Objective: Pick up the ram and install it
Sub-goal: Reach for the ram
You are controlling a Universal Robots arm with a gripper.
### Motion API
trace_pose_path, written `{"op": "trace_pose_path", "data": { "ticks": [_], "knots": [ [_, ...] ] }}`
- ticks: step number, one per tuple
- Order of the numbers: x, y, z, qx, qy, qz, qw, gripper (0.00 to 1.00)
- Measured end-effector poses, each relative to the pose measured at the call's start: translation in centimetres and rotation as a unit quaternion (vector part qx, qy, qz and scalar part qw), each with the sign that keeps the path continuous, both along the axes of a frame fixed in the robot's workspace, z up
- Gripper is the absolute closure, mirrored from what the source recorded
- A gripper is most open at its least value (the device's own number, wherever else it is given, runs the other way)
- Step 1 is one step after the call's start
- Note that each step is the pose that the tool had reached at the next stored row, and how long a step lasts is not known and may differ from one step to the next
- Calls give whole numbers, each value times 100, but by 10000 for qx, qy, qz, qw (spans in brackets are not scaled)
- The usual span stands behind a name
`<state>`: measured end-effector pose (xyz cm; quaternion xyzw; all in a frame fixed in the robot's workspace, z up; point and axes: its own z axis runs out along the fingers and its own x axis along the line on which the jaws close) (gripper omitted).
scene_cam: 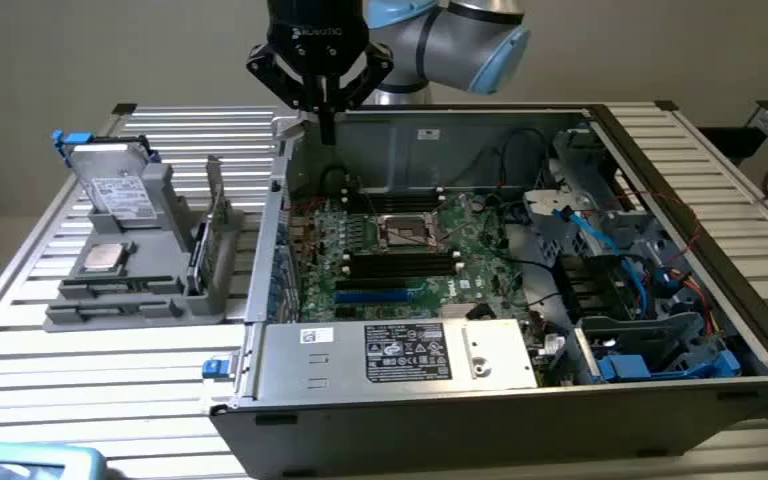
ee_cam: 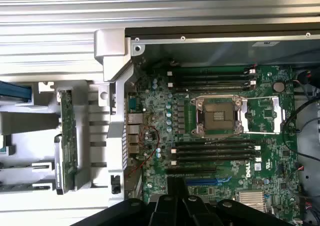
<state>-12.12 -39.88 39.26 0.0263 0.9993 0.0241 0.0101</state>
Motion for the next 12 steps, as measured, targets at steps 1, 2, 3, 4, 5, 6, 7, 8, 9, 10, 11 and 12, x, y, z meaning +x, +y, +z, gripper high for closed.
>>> {"op": "trace_pose_path", "data": {
  "ticks": [1,2,3,4,5,6,7,8,9,10,11,12],
  "knots": [
    [0,0,0,0,0,0,10000,89],
    [0,0,0,0,0,1,10000,89],
    [0,0,-1,1,0,2,10000,89],
    [0,0,-1,1,0,3,10000,89],
    [0,0,-1,1,0,3,10000,89],
    [0,0,-1,1,0,3,10000,89],
    [0,0,-1,1,0,4,10000,89],
    [0,0,-1,1,0,4,10000,89],
    [0,0,0,0,0,4,10000,89],
    [0,0,0,0,0,5,10000,89],
    [0,0,0,0,0,5,10000,89],
    [0,0,0,0,0,6,10000,89]
  ]
}}
